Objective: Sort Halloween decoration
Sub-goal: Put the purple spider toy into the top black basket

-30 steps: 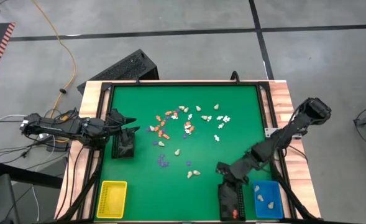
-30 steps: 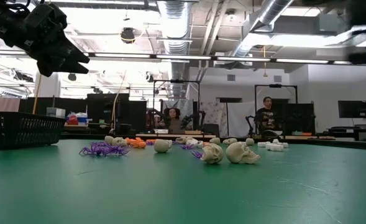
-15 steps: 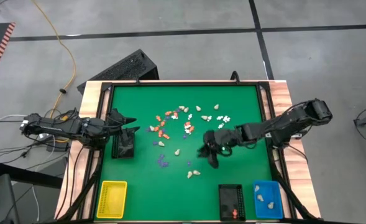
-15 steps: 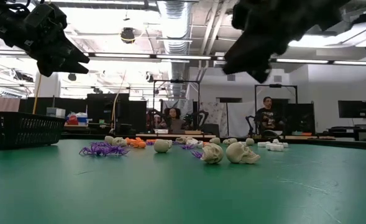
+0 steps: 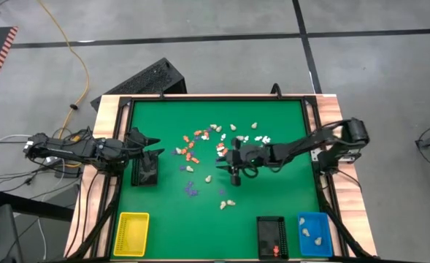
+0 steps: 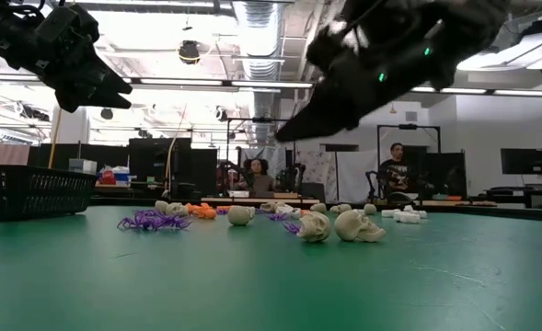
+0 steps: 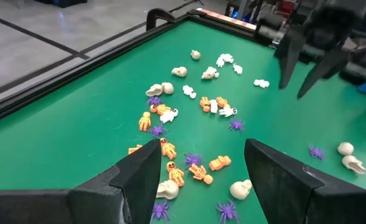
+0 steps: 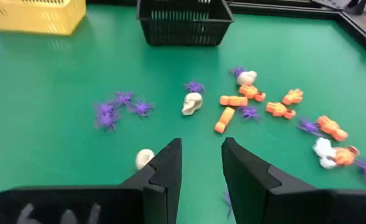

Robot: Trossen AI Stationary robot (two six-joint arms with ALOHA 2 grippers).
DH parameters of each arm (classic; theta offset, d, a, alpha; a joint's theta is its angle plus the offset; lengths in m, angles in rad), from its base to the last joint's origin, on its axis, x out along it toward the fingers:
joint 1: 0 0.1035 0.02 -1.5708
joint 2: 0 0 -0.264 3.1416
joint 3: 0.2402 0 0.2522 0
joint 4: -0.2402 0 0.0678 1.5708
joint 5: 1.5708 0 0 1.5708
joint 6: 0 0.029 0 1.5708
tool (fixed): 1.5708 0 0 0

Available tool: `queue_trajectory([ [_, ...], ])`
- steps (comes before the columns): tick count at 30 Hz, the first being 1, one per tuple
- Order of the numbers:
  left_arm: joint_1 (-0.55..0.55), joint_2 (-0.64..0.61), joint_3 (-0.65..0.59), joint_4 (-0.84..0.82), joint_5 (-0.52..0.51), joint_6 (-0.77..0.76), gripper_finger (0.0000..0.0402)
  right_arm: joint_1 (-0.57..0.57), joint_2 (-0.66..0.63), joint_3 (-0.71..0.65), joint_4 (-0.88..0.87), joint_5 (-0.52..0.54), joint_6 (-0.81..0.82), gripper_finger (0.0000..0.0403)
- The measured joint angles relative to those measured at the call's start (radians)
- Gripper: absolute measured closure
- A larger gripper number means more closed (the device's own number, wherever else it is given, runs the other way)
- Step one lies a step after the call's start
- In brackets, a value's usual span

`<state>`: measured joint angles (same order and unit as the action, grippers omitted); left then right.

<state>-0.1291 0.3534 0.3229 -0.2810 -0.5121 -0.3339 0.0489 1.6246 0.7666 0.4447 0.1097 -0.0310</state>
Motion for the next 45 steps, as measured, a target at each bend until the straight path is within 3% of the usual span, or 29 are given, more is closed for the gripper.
queue_trajectory([
  [6,0.0,0.0,0.0,-0.001,0.0,0.001,0.0181,-0.027,0.144,0.0,0.137,0.021,-0.023,0.0271],
  [16,0.0,0.0,0.0,-0.002,-0.01,0.001,0.0181,-0.079,0.24,0.026,0.132,0.05,-0.017,0.0271],
  [28,0.0,0.0,0.0,-0.013,-0.018,-0.002,0.0181,-0.078,0.248,0.026,0.036,0.052,0.026,0.0271],
  [34,0.0,0.0,0.0,-0.021,-0.019,-0.004,0.0181,-0.085,0.246,0.028,-0.01,0.106,0.065,0.0273],
  [38,0.0,0.0,0.0,-0.021,-0.019,-0.005,0.0181,-0.085,0.246,0.028,-0.019,0.114,0.087,0.0296],
  [45,0.0,0.0,0.0,-0.019,-0.019,-0.007,0.0181,-0.086,0.246,0.027,-0.029,0.132,0.134,0.0387],
])
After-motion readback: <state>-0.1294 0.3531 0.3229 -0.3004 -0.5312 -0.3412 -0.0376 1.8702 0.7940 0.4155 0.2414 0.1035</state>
